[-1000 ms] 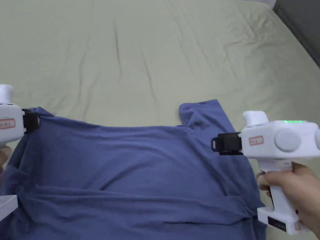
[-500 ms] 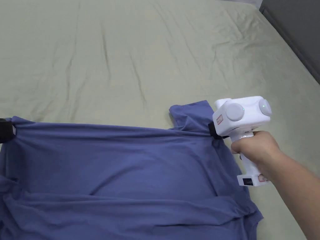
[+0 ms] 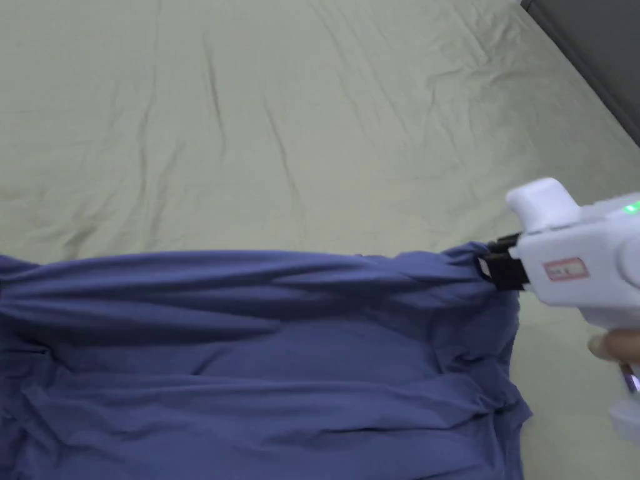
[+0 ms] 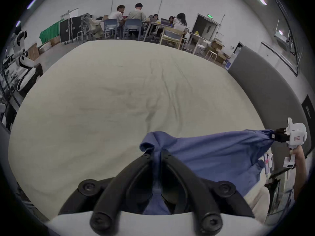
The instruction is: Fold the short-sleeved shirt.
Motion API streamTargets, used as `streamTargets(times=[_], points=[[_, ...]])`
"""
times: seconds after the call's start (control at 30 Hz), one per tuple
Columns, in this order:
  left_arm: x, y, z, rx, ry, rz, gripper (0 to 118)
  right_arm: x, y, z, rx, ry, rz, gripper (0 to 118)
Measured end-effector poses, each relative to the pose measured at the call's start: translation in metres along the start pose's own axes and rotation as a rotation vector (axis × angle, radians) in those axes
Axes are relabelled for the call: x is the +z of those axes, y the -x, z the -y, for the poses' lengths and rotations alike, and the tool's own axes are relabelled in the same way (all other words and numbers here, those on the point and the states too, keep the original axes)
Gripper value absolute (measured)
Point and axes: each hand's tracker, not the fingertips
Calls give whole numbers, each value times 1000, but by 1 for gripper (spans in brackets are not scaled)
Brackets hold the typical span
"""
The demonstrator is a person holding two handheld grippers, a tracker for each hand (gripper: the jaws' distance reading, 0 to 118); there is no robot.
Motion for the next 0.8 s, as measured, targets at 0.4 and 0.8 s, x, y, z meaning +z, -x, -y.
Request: streamTargets(times=[0.4,0.8], points=[[-14,16,128,-48,234,-22,5,-47,33,133,-114,255,-52,4],[-1,-8,123,8,176,-130,83,-39,46,132,-144,207,18,38]])
